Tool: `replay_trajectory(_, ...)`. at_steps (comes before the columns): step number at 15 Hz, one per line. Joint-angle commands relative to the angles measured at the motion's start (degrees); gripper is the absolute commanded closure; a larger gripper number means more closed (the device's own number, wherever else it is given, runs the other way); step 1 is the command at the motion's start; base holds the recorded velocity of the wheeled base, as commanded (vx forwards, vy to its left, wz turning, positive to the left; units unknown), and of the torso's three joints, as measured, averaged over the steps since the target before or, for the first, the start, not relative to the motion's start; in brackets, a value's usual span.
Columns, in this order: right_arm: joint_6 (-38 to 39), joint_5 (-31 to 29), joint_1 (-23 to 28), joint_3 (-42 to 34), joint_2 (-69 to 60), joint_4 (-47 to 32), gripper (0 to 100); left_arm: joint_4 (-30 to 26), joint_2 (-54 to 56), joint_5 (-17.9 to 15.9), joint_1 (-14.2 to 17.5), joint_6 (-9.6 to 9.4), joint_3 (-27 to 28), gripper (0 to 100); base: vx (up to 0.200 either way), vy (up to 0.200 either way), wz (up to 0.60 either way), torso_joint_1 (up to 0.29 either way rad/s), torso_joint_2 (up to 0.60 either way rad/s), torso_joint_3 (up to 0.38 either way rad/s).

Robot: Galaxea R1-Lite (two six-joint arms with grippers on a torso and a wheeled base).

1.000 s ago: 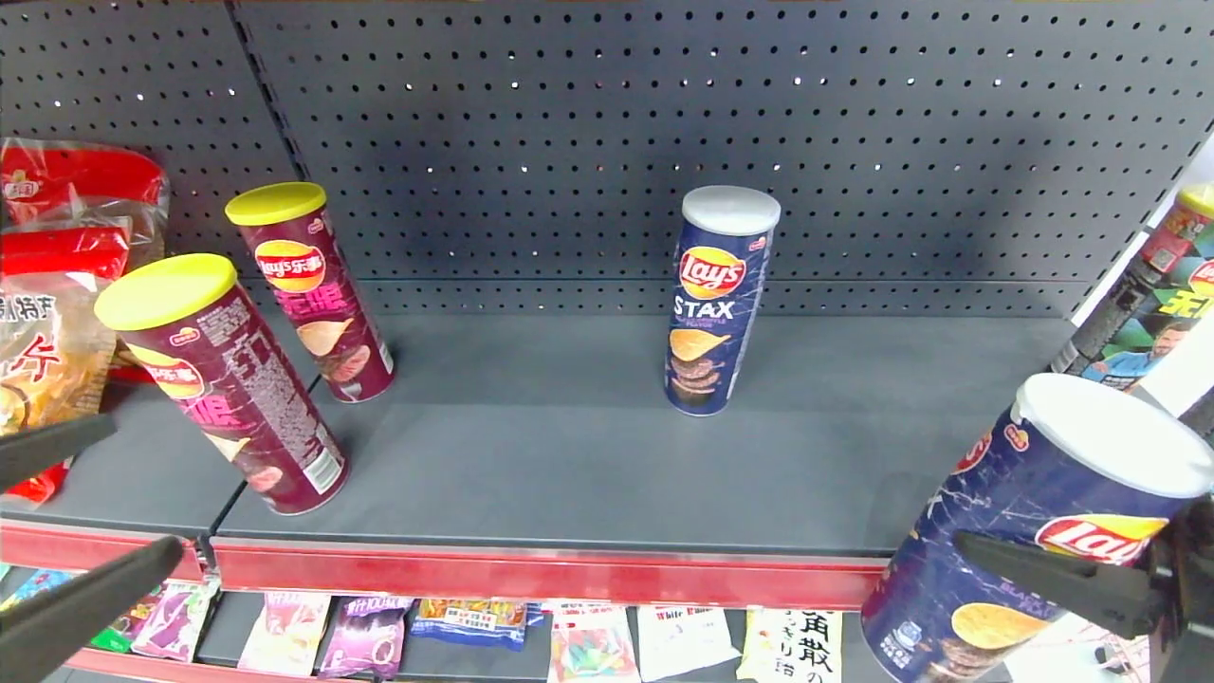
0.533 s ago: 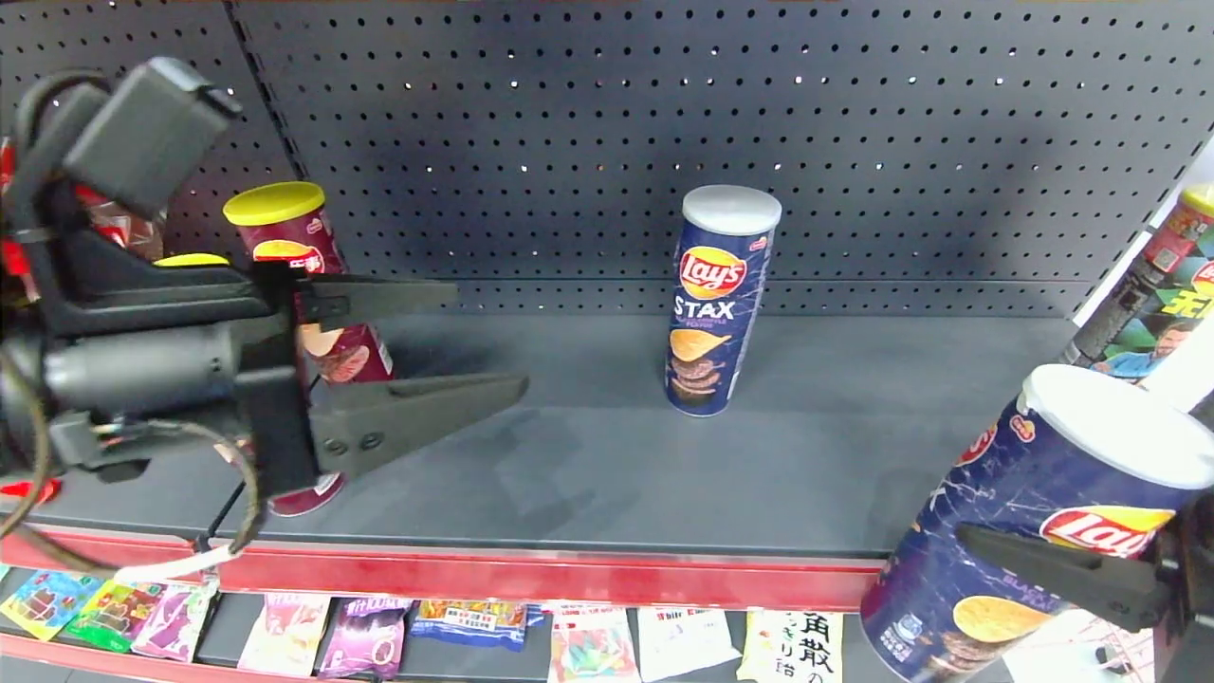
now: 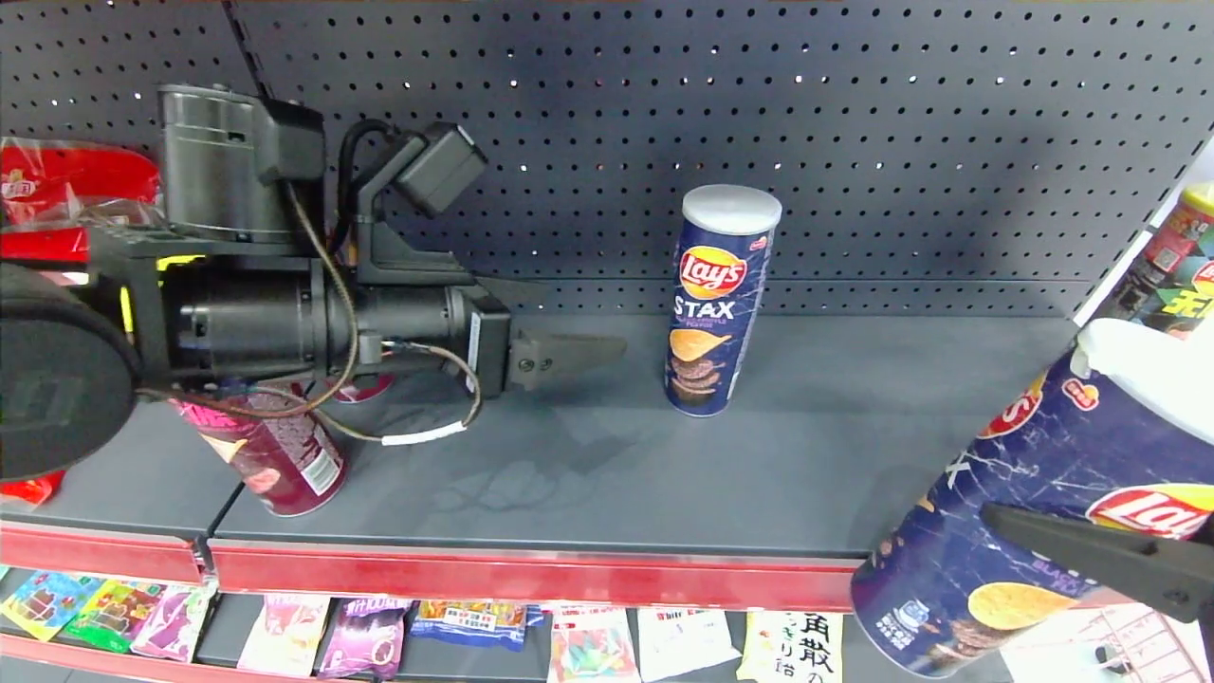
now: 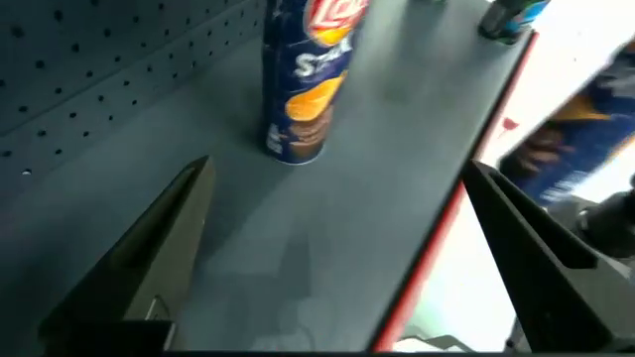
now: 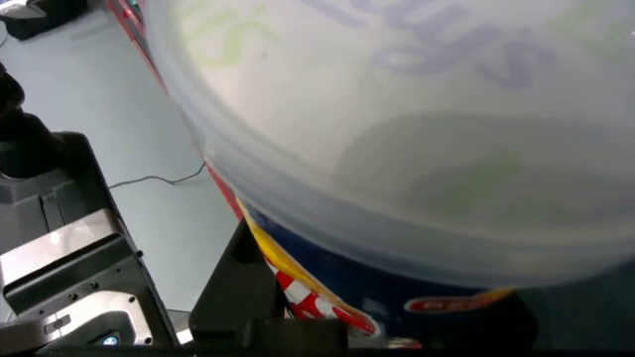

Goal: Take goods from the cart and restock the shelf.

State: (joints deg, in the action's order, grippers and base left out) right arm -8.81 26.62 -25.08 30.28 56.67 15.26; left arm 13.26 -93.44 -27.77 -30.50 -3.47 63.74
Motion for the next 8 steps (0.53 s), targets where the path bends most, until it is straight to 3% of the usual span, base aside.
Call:
replay_trajectory(1, 0.64, -0.08, -0.24, 0.04, -0.07, 0.03, 100, 1.50, -5.96, -0.35, 0.00, 0.05, 3.40, 0, 0.000, 0.000, 0.00, 0.000, 0.00, 0.000)
replay_trajectory(3, 0.82, -0.43, -0.24, -0.05, -0.07, 0.03, 100, 3.00, -9.13, -0.71, 0.00, 0.13, 6.22, 0, 0.000, 0.000, 0.00, 0.000, 0.00, 0.000)
replay_trajectory(6, 0.90, -0.52, 0.03, -0.05, -0.07, 0.03, 100, 2.91, -12.56, -6.16, 0.53, 0.05, 11.67, 0, 0.000, 0.000, 0.00, 0.000, 0.00, 0.000)
replay_trajectory(8, 0.90, -0.61, 0.03, -0.13, -0.07, 0.03, 100, 3.00, -14.05, -6.95, 0.35, 0.05, 13.69, 0, 0.000, 0.000, 0.00, 0.000, 0.00, 0.000)
